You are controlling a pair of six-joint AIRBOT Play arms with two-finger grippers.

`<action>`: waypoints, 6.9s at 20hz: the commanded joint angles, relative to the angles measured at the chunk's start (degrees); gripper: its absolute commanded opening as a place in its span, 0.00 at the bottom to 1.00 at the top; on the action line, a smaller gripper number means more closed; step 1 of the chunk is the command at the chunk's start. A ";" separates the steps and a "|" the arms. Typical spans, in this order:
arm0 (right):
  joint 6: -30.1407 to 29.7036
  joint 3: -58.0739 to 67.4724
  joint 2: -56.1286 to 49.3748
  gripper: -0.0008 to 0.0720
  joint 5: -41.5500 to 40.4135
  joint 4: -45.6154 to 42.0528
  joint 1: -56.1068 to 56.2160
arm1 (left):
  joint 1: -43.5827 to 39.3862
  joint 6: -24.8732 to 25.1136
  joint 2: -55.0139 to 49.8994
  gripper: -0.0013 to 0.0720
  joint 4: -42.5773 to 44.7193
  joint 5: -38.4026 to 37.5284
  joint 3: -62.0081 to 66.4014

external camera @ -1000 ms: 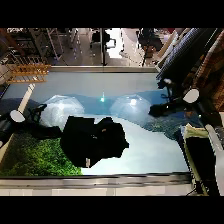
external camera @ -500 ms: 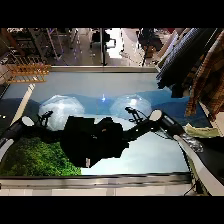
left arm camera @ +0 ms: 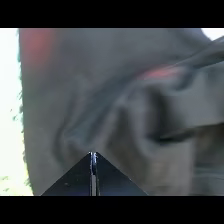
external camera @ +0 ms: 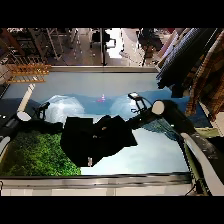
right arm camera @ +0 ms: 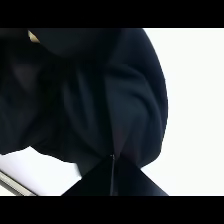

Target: Fold the clothes and pants, and hang the long-sleeved shirts on hangers.

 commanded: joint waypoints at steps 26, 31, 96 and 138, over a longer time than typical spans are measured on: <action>-2.71 3.74 9.01 0.03 -1.11 -2.84 0.28 | -6.36 -3.76 -8.28 0.02 2.38 5.70 -4.42; -3.02 3.76 16.85 0.03 -0.92 -16.22 0.22 | -1.14 3.72 4.13 0.02 -1.97 -4.24 5.14; -0.33 28.85 27.67 0.03 6.78 -16.79 0.22 | 29.16 6.08 29.86 0.02 -33.75 -3.06 44.33; -14.16 1.25 -28.44 0.68 -3.28 23.19 -35.56 | 2.80 -11.30 5.97 0.82 -9.70 1.92 -25.29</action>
